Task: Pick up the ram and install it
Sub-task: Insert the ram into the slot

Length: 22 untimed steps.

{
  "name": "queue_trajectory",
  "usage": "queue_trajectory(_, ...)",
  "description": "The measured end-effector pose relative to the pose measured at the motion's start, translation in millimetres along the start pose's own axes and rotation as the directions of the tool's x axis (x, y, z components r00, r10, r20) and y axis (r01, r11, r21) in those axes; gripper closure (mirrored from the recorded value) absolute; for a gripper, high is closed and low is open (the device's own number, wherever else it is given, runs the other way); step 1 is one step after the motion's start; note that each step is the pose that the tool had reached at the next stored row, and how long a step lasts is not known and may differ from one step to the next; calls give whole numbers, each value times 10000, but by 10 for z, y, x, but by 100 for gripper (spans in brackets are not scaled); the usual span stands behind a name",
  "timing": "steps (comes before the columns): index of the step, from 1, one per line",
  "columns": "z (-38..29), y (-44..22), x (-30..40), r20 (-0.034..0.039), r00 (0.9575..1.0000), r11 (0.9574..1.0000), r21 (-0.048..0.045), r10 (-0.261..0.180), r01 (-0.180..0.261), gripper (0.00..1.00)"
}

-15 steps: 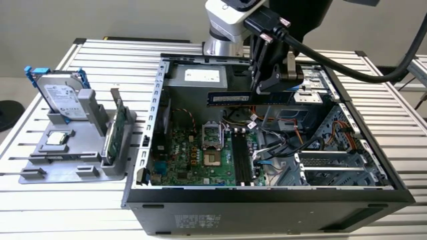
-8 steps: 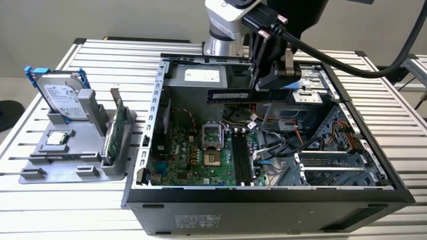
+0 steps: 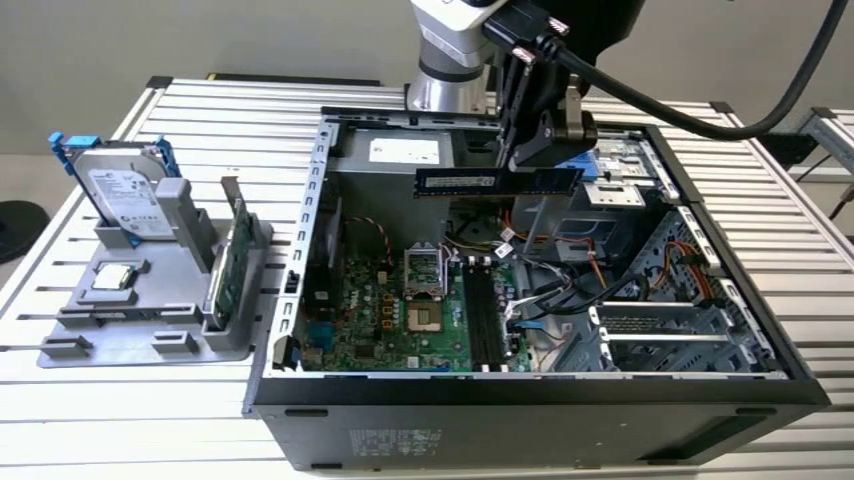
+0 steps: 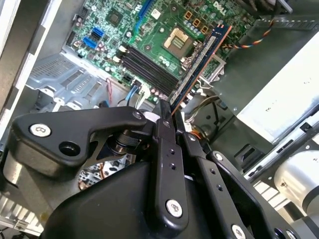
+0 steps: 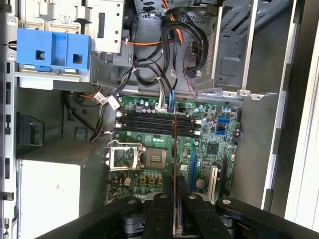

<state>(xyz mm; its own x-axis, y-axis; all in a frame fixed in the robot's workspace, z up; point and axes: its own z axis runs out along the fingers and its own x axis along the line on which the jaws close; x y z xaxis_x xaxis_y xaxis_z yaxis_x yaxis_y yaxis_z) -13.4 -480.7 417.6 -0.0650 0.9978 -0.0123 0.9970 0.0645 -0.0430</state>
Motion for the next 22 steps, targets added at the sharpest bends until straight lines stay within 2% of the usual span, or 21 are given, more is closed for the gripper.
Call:
queue_trajectory(10,-1,12,83,0,10000,10000,0,0,0,100)
queue_trajectory(22,1,16,117,0,10000,10000,0,0,0,100)
